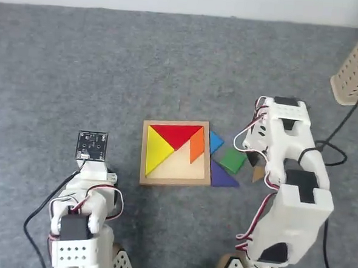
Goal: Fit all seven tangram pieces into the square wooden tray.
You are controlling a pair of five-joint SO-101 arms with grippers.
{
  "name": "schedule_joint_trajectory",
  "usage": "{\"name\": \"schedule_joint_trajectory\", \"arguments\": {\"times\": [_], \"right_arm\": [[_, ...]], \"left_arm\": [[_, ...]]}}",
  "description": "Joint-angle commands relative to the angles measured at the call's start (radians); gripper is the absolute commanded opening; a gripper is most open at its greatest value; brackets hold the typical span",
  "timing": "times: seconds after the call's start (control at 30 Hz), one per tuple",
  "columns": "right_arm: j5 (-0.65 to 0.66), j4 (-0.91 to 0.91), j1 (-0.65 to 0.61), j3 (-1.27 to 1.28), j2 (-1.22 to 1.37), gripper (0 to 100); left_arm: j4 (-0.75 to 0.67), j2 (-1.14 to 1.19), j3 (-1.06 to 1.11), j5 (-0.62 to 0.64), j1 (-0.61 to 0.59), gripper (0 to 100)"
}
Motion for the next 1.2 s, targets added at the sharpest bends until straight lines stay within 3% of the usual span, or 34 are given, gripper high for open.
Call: {"name": "schedule_joint_trajectory", "arguments": {"times": [0.0,0.6,0.73,0.9,0.97,1.03,1.17], "right_arm": [[0.017,-0.019,-0.013,0.018,-0.079,18.5],[0.049,-0.051,-0.008,0.032,-0.090,12.1],[0.181,-0.042,-0.021,0.014,-0.122,7.0],[0.485,-0.042,-0.081,0.014,-0.252,0.5],[0.497,-0.042,-0.124,0.020,-0.303,0.7],[0.514,-0.044,-0.188,0.026,-0.348,0.7],[0.671,-0.051,-0.403,0.021,-0.386,0.7]], "left_arm": [[0.005,-0.015,-0.012,0.008,-0.006,1],[0.005,-0.015,-0.012,0.008,-0.006,1],[0.005,-0.015,-0.012,0.008,-0.006,1],[0.005,-0.015,-0.012,0.008,-0.006,1],[0.005,-0.015,-0.012,0.008,-0.006,1],[0.005,-0.015,-0.012,0.008,-0.006,1],[0.005,-0.015,-0.012,0.008,-0.006,1]]}}
